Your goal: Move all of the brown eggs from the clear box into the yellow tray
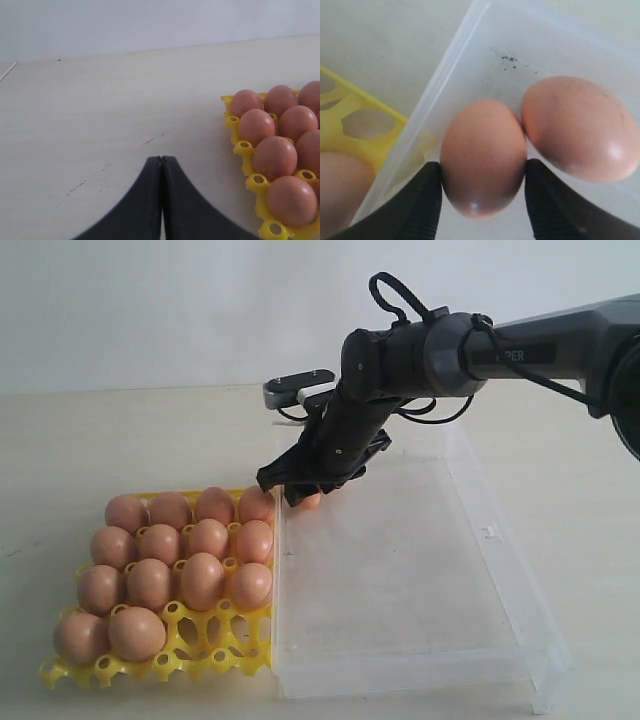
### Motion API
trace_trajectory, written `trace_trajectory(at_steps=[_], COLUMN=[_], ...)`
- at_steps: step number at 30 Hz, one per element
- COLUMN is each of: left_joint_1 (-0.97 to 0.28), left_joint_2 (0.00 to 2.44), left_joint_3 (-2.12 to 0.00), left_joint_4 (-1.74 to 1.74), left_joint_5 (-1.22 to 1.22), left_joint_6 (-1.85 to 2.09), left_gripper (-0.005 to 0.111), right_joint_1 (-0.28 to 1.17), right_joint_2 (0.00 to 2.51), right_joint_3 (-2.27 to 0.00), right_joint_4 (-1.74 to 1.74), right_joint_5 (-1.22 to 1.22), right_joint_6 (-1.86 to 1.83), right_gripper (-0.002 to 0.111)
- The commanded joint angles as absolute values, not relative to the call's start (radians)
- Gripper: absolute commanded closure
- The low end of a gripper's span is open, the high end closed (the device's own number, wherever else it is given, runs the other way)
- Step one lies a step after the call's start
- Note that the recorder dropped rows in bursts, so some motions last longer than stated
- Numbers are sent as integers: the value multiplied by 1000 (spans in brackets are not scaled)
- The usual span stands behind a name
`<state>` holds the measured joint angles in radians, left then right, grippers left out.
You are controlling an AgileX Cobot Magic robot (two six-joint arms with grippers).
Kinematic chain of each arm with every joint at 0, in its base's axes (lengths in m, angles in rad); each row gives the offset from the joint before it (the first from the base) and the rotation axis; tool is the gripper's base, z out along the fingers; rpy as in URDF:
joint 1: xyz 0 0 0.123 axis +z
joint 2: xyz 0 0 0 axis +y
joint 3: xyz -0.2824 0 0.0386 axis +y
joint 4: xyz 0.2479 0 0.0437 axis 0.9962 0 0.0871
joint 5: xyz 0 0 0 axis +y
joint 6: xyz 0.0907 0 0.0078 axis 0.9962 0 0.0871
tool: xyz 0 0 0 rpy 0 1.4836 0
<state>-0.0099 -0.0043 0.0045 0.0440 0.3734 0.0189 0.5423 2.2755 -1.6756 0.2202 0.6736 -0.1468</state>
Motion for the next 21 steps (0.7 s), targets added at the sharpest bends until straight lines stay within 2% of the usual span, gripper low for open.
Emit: trace_trajectory(at_steps=[1,11,18,21], left_joint_1=[-7,-7,-7,-7], left_joint_2=[0,0,0,0], left_joint_3=[0,0,0,0], left_joint_4=[47,47,47,47], left_joint_5=[372,372,372,372], left_joint_6=[22,22,22,22], left_gripper=[107,107,107,107], right_joint_1=[547,547,547,547], right_joint_2=[2277,2199,2190,2190], right_joint_3=[-1683,-1624,-1605,-1605], right_joint_4=[210,47,54,53], right_joint_5=[708,953,961,968], right_joint_6=[-169,-65,-56,-48], right_gripper=[108,108,108,98])
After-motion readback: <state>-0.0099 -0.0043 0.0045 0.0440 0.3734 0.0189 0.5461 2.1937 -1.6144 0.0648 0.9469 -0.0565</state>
